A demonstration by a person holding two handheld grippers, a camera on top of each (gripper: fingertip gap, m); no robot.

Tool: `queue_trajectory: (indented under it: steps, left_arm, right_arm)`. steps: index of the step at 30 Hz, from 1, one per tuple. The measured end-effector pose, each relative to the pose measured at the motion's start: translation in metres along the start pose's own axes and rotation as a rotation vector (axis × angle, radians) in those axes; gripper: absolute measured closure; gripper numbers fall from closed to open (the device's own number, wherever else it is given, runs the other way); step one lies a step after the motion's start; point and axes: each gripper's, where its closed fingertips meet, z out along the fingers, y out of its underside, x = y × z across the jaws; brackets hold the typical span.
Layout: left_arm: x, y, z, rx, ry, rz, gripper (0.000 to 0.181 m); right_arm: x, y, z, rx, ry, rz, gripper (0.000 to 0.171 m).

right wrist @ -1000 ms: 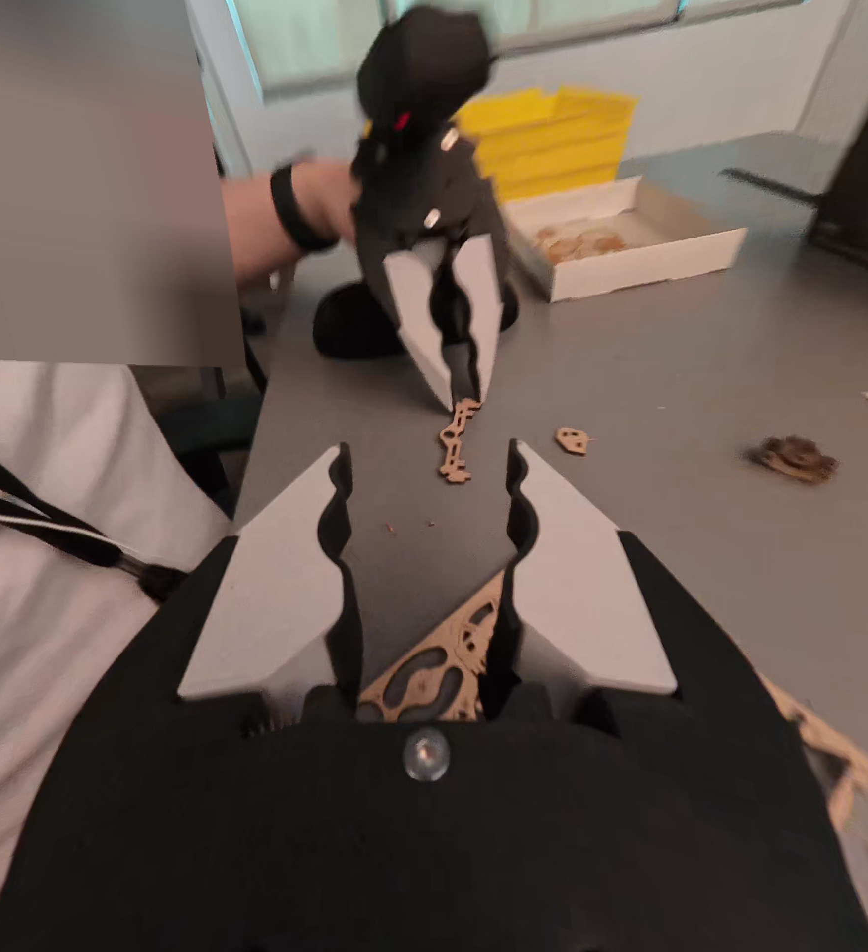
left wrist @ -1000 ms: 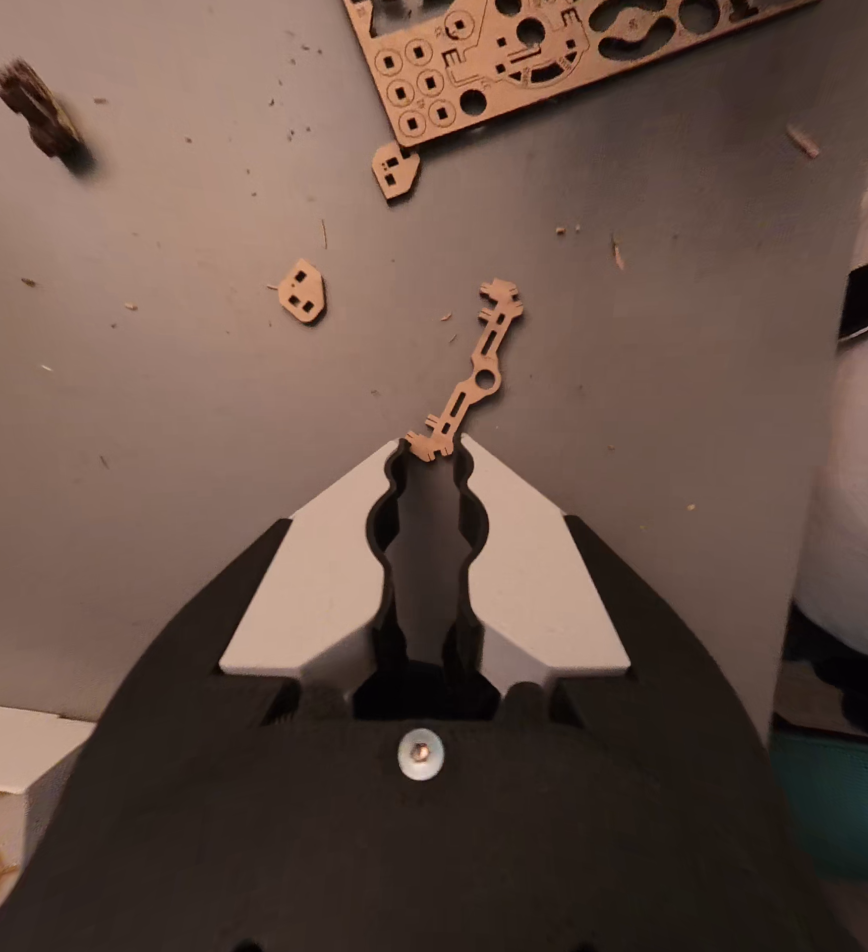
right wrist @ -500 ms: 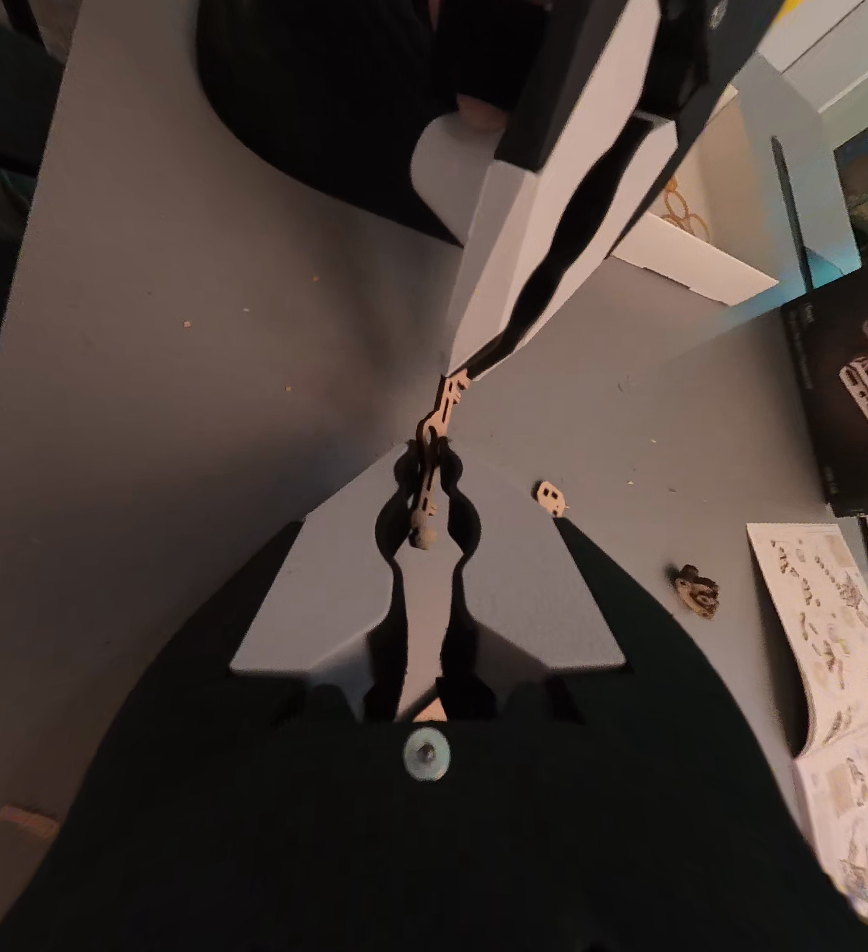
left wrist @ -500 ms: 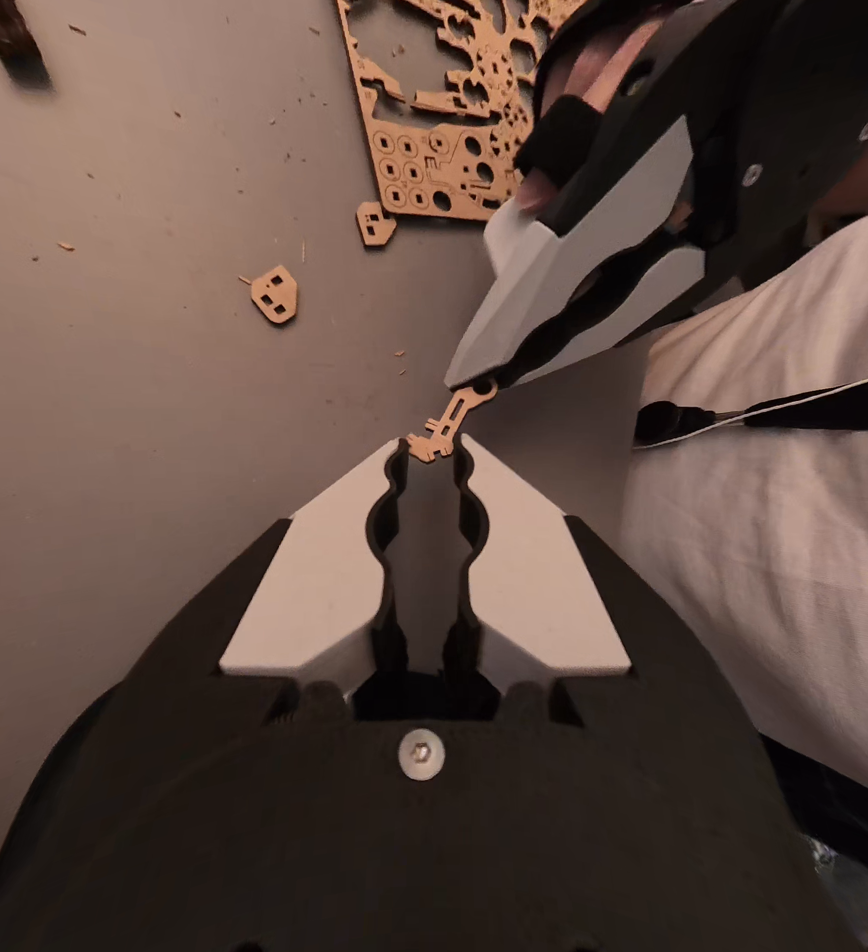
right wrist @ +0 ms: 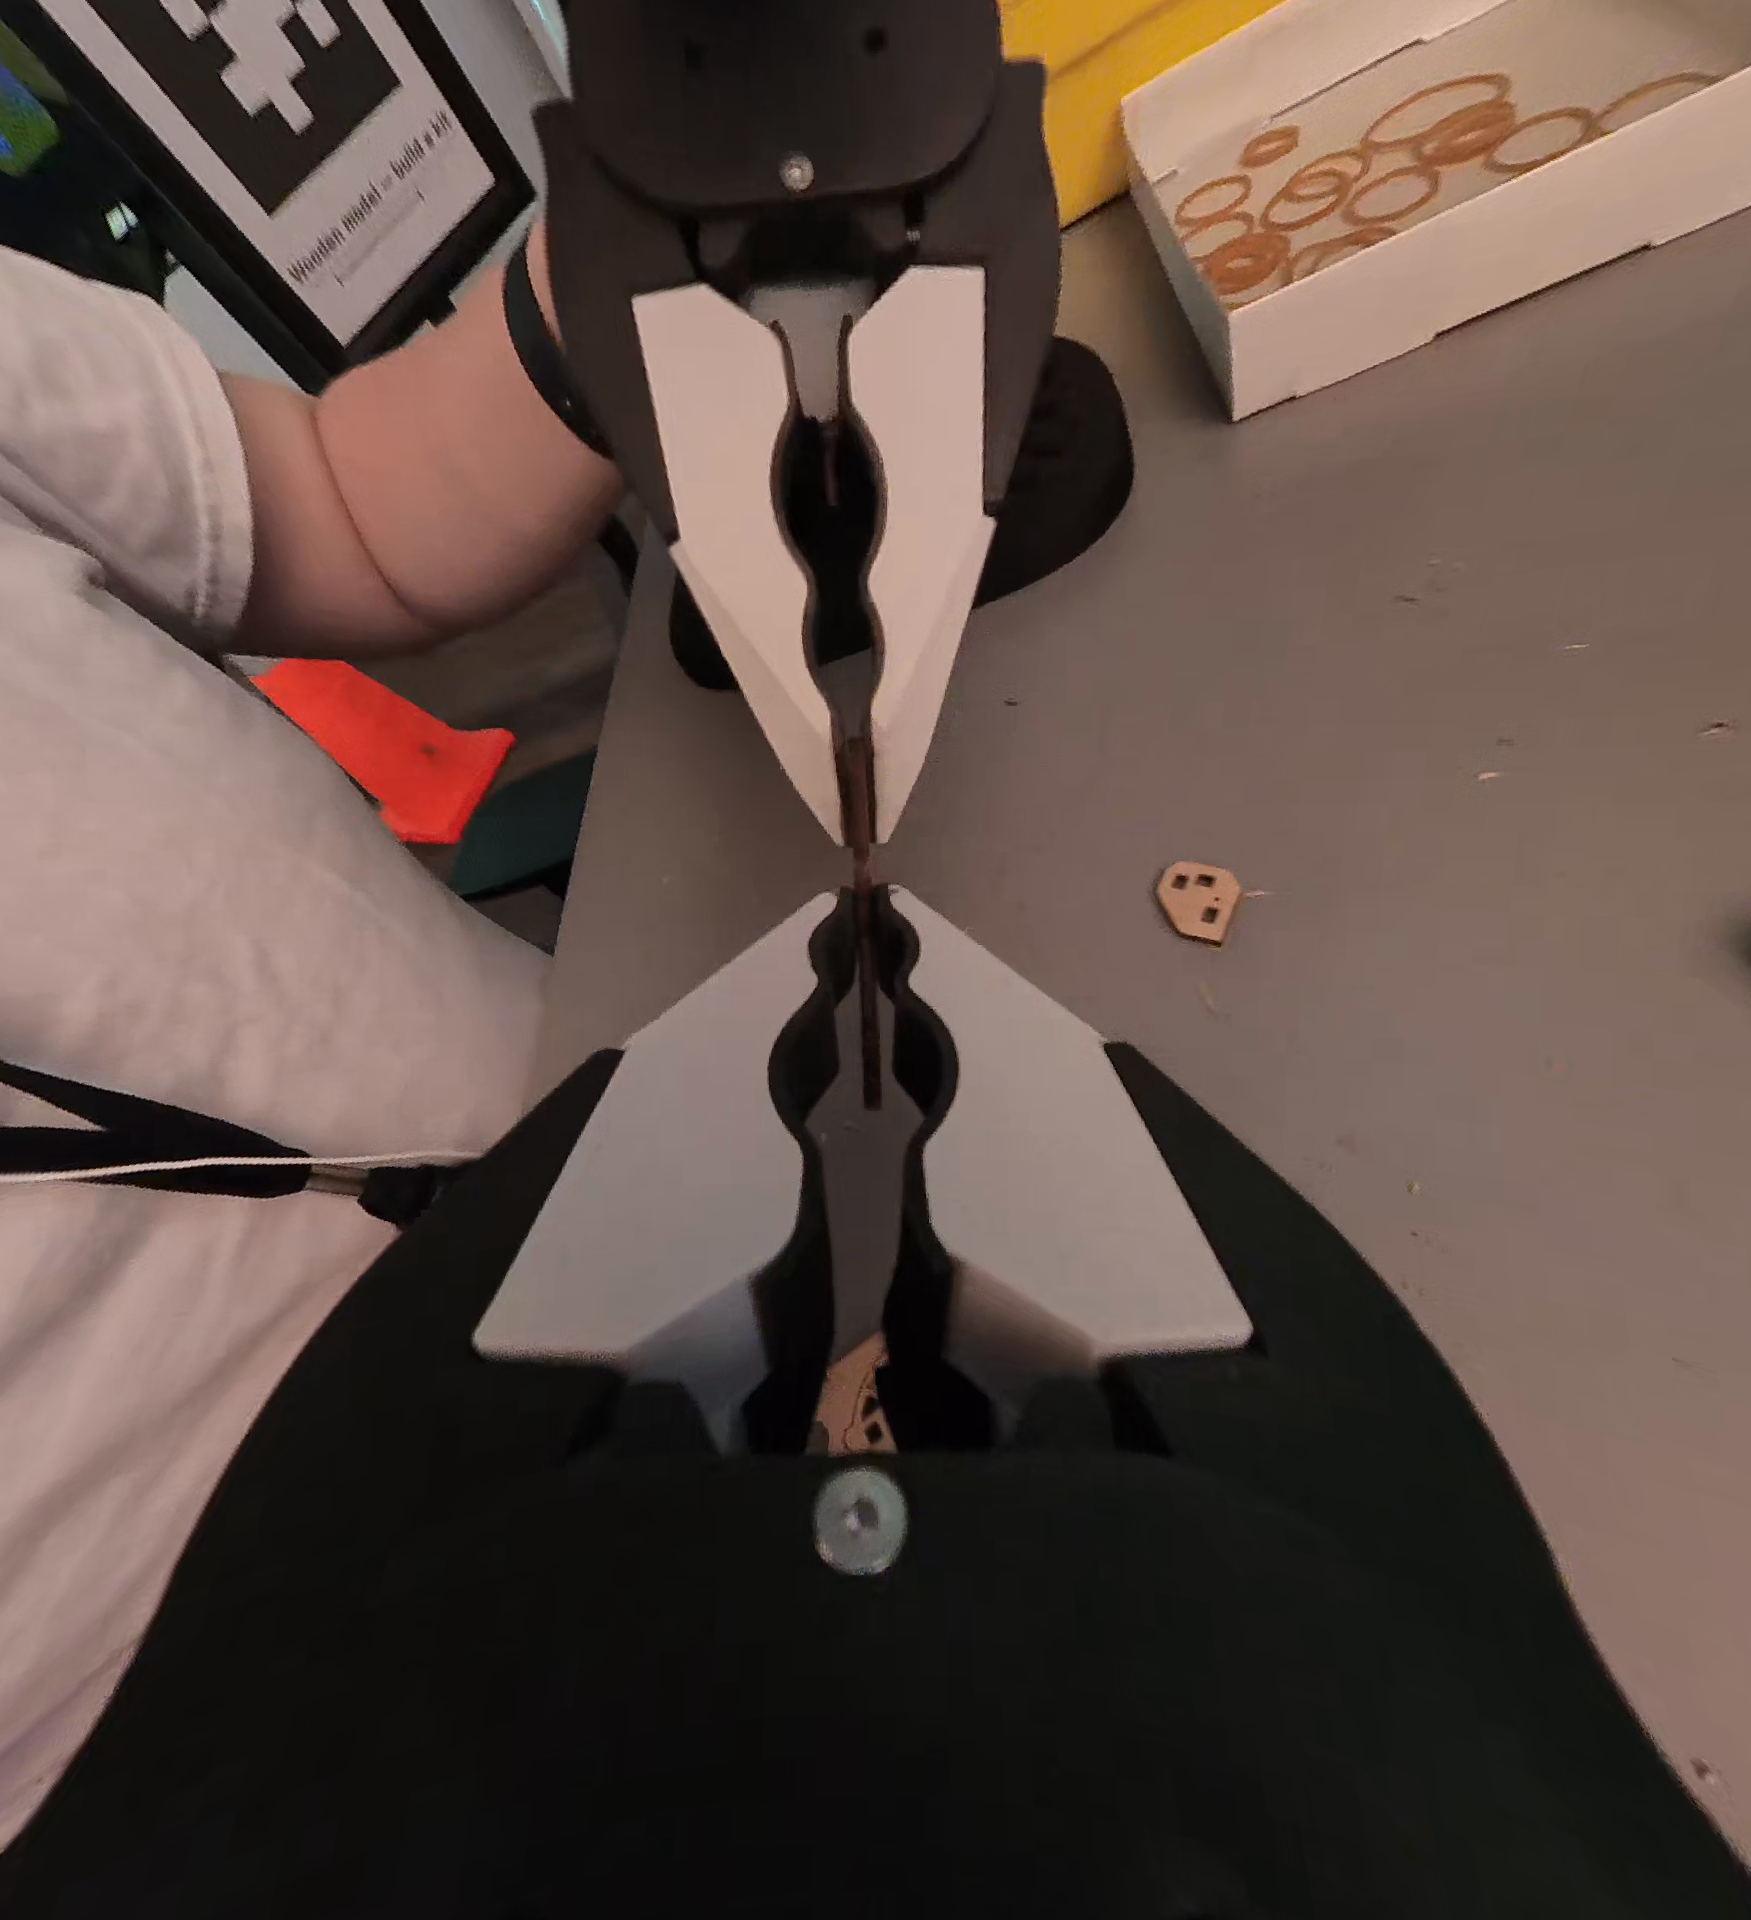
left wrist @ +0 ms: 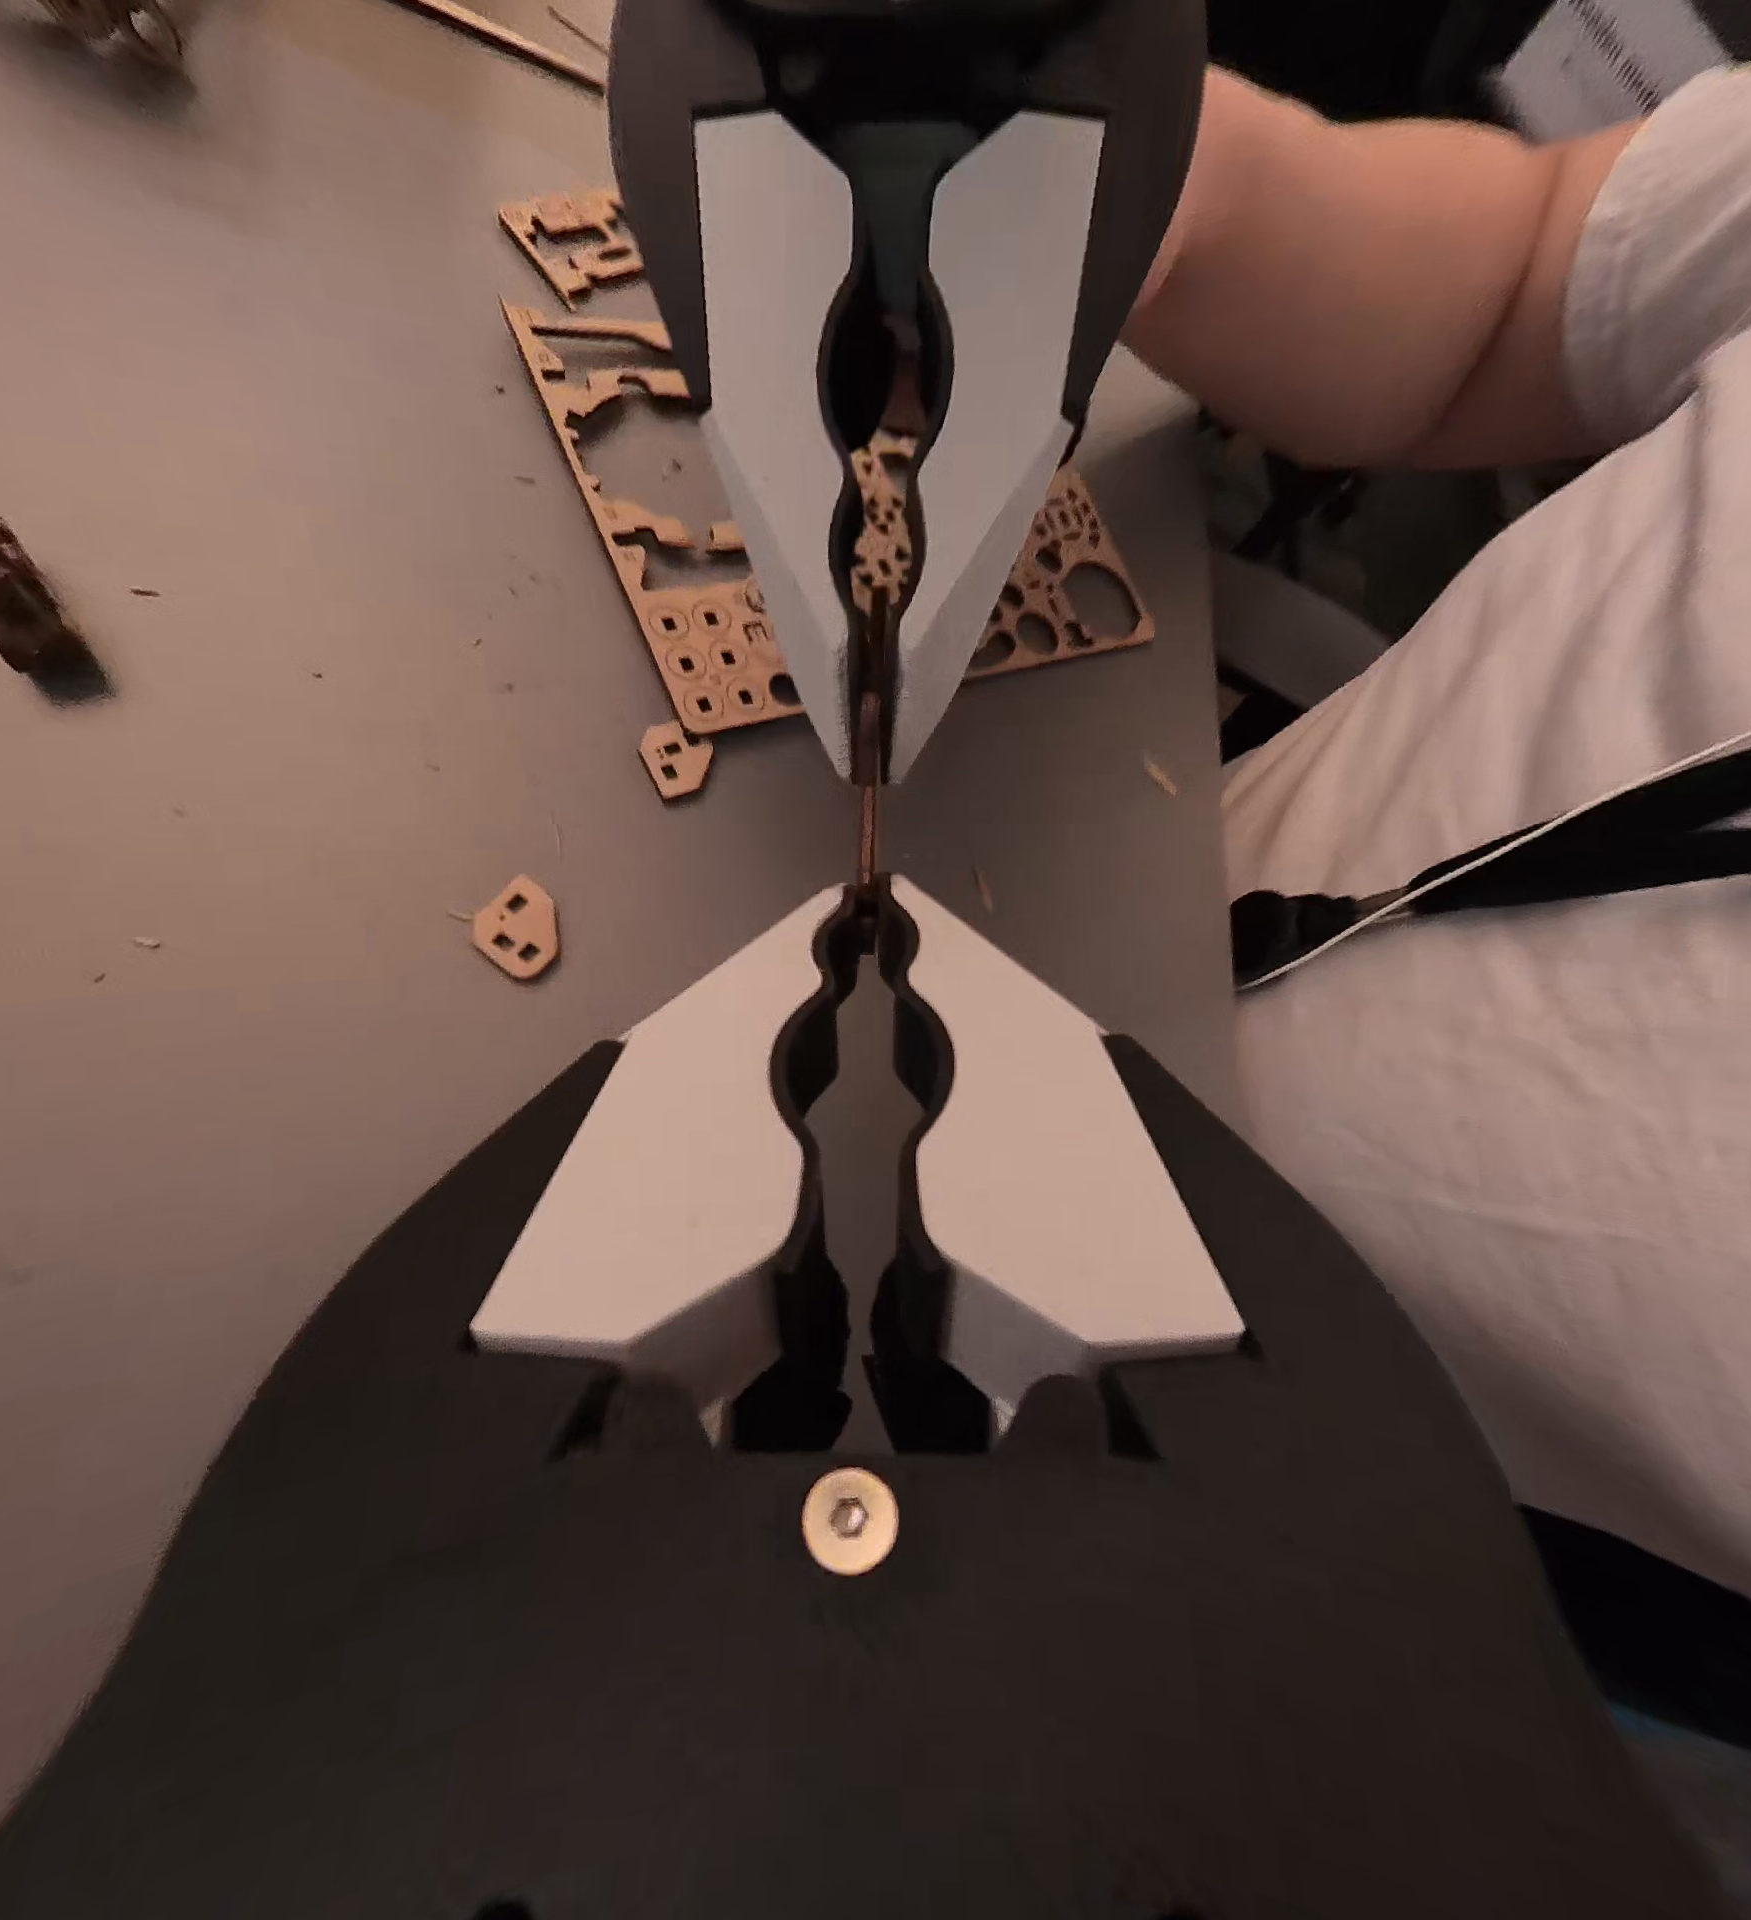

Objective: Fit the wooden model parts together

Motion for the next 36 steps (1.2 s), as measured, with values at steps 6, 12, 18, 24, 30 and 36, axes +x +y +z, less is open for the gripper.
queue_trajectory:
  steps: [6, 12, 18, 24, 30, 36]
  left_arm:
    - [-0.005, -0.015, 0.007, 0.072, 0.011, -0.025, 0.181]
    - [-0.013, -0.033, 0.009, 0.126, 0.002, -0.027, 0.181]
    - [-0.058, -0.032, 0.006, 0.088, -0.197, 0.000, 0.152]
    - [-0.067, -0.063, 0.022, 0.160, -0.143, -0.009, 0.158]
    - [-0.058, -0.092, 0.033, 0.229, -0.032, 0.011, 0.170]
    - [-0.055, -0.088, 0.040, 0.258, 0.062, -0.033, 0.181]
  right_arm:
    - [0.005, -0.006, -0.021, 0.033, -0.057, 0.005, 0.158]
    - [0.014, -0.008, -0.034, -0.052, -0.053, -0.080, 0.171]
    - [0.049, -0.018, -0.090, 0.029, 0.000, -0.007, 0.171]
    - [0.057, -0.026, -0.123, 0.254, -0.069, 0.118, 0.171]
    - [0.054, -0.019, -0.105, 0.206, -0.105, 0.119, 0.171]
    - [0.047, -0.015, -0.091, 0.190, -0.166, 0.110, 0.171]
